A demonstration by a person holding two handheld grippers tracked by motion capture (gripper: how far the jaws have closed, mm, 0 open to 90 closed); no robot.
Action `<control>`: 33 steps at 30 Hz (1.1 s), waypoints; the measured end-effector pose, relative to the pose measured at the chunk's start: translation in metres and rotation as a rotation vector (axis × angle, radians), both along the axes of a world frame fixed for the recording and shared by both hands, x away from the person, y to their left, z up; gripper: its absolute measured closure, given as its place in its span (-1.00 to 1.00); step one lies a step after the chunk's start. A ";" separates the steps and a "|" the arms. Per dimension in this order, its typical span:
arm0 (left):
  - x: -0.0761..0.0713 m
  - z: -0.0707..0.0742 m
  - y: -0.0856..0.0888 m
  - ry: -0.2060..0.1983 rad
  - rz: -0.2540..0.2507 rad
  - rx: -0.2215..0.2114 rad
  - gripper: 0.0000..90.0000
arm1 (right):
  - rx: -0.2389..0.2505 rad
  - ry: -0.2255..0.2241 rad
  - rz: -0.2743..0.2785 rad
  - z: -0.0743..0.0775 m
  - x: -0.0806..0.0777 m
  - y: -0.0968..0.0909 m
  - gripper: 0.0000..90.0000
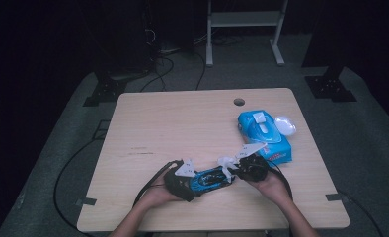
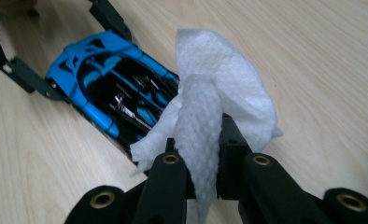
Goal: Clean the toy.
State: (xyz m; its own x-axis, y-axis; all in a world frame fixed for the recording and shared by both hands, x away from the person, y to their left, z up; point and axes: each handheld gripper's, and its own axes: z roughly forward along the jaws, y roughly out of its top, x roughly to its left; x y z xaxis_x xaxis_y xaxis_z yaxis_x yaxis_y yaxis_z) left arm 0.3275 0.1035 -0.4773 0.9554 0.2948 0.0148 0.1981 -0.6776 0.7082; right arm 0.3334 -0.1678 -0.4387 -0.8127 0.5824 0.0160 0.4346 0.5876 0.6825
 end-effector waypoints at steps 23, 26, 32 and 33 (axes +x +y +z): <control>0.001 0.000 0.001 -0.002 -0.006 0.002 -0.43 | 0.033 0.013 -0.035 -0.001 0.016 0.004 0.85; 0.000 0.000 0.000 0.001 -0.001 -0.005 -0.43 | 0.015 0.022 -0.030 0.000 0.011 -0.004 0.85; 0.000 0.000 0.000 0.000 0.000 -0.002 -0.43 | 0.002 0.053 -0.011 0.001 -0.011 -0.021 0.85; 0.001 0.000 0.000 0.000 -0.001 -0.002 -0.43 | 0.010 0.055 -0.004 0.001 -0.014 -0.021 0.85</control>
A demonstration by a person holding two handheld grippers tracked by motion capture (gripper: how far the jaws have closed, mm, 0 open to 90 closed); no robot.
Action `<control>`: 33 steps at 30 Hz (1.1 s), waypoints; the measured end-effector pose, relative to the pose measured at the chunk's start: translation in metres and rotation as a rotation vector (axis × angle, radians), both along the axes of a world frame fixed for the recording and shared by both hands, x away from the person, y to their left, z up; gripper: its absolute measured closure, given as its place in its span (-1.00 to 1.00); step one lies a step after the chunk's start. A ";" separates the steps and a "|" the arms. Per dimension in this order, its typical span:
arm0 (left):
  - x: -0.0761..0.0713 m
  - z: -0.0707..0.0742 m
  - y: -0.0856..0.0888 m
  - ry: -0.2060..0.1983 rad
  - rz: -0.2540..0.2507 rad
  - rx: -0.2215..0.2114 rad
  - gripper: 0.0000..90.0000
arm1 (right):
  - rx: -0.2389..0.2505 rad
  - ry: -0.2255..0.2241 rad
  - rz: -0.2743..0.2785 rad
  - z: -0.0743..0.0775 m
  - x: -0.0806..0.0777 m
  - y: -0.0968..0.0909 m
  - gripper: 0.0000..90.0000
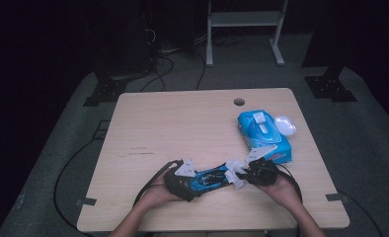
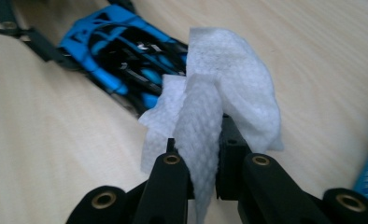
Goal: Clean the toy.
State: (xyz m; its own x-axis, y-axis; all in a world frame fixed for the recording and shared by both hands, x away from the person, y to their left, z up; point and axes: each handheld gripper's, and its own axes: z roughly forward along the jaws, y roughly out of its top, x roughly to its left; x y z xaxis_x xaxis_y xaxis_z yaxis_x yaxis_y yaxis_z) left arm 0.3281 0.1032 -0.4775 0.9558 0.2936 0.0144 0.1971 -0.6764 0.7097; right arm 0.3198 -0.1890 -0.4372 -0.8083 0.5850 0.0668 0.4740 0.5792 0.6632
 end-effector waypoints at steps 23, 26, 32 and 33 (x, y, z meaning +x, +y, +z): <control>0.000 0.000 -0.001 0.005 0.005 0.000 -0.43 | 0.061 -0.021 0.135 0.009 0.000 0.071 0.86; 0.000 0.000 -0.001 0.005 0.002 0.000 -0.43 | 0.048 0.000 0.192 0.003 0.005 0.107 0.86; 0.000 0.000 -0.001 0.005 0.005 -0.007 -0.43 | 0.032 0.018 0.198 -0.008 0.014 0.124 0.86; 0.000 0.000 -0.001 0.005 0.005 -0.007 -0.43 | 0.041 0.014 0.174 -0.007 0.017 0.118 0.86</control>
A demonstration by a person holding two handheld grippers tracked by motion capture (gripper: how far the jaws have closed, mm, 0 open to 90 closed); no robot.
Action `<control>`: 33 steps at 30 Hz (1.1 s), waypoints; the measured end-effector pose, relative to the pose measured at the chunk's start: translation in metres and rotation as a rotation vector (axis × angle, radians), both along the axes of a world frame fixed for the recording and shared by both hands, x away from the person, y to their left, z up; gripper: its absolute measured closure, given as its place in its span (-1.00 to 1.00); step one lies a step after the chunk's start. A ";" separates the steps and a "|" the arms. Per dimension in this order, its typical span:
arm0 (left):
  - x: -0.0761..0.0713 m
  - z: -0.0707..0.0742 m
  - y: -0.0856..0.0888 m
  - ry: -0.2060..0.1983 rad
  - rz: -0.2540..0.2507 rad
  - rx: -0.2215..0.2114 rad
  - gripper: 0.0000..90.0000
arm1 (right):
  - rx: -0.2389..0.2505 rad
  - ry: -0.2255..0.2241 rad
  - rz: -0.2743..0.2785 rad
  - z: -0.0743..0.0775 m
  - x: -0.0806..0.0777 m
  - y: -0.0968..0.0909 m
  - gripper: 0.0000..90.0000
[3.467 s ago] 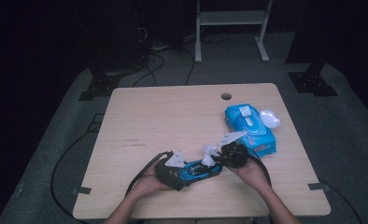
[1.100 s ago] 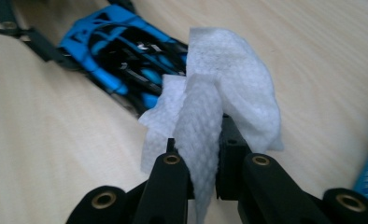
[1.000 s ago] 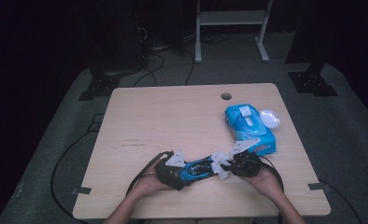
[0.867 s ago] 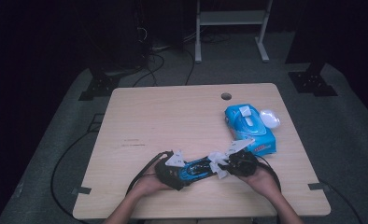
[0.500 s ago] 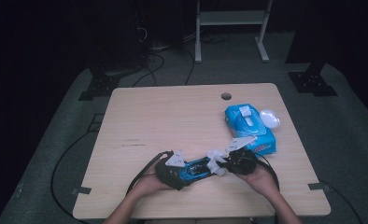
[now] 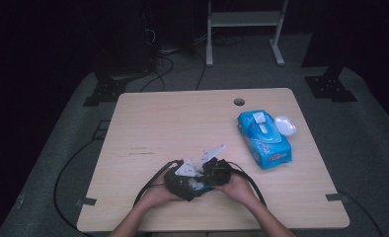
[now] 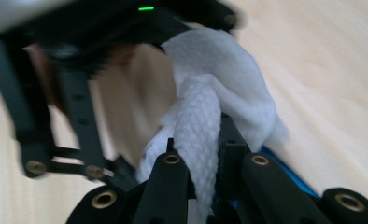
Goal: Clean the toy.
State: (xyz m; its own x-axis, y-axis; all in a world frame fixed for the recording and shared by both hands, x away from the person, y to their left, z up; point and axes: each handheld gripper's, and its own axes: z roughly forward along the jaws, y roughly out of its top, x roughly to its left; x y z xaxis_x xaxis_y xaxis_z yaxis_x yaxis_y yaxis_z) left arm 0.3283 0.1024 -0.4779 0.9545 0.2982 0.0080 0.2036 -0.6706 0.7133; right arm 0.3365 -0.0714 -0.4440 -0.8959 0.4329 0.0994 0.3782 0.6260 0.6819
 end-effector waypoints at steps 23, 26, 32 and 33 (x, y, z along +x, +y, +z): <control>0.009 0.014 0.020 0.133 0.069 -0.103 -0.56 | 0.050 0.043 -0.125 0.004 -0.013 -0.106 0.86; 0.015 0.012 0.023 0.195 0.098 -0.134 -0.50 | 0.044 0.034 -0.121 0.003 -0.014 -0.105 0.86; 0.018 0.009 0.023 0.240 0.119 -0.128 -0.46 | 0.044 0.028 -0.126 0.002 -0.016 -0.105 0.86; 0.018 0.009 0.023 0.242 0.125 -0.130 -0.44 | 0.048 0.025 -0.128 0.001 -0.017 -0.105 0.86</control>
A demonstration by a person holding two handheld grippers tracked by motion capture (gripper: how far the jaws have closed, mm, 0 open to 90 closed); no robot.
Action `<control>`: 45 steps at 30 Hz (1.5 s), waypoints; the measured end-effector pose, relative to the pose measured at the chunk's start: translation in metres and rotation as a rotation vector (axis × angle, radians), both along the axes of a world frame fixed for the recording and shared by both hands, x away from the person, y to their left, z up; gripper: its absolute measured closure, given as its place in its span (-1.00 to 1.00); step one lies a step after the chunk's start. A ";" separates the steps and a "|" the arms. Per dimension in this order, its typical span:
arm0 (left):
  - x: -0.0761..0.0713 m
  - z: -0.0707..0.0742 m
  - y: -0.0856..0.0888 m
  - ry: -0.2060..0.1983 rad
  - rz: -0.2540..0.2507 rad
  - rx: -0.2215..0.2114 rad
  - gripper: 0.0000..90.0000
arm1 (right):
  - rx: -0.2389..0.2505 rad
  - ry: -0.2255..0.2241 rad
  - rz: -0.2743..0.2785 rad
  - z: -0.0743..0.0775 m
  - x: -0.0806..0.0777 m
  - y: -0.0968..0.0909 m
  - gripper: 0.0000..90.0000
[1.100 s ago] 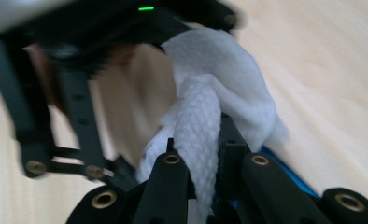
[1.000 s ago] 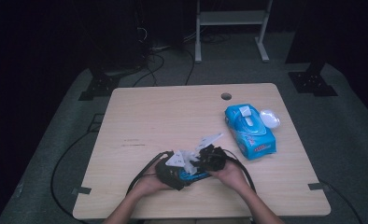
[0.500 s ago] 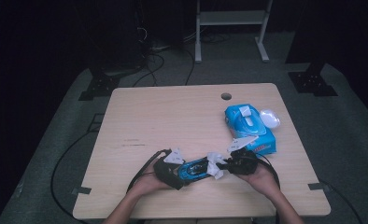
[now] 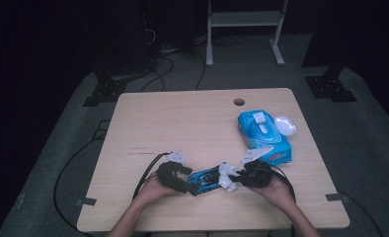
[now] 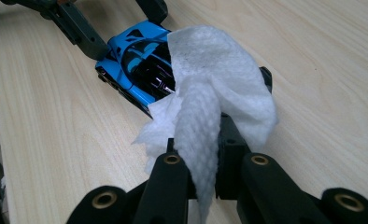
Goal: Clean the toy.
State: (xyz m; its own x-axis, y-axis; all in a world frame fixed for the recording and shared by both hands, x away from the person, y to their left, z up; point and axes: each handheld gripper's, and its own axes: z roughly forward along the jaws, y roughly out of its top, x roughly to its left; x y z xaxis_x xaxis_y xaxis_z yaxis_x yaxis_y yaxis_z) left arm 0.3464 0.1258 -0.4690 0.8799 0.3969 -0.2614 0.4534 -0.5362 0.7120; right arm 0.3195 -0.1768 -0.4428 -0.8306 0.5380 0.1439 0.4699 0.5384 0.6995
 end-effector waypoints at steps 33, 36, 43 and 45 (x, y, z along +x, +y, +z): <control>-0.007 -0.001 -0.008 0.034 -0.133 -0.019 -0.09 | 0.007 -0.019 0.003 -0.008 -0.019 -0.009 0.87; -0.012 0.001 -0.011 0.003 -0.173 -0.017 0.09 | 0.001 -0.020 0.002 -0.009 -0.021 -0.010 0.87; -0.024 0.010 -0.022 -0.206 -0.196 0.064 0.20 | -0.017 -0.029 -0.018 -0.009 -0.022 -0.014 0.87; -0.025 0.011 -0.024 -0.240 -0.195 0.077 0.21 | -0.020 -0.034 -0.027 -0.009 -0.021 -0.014 0.87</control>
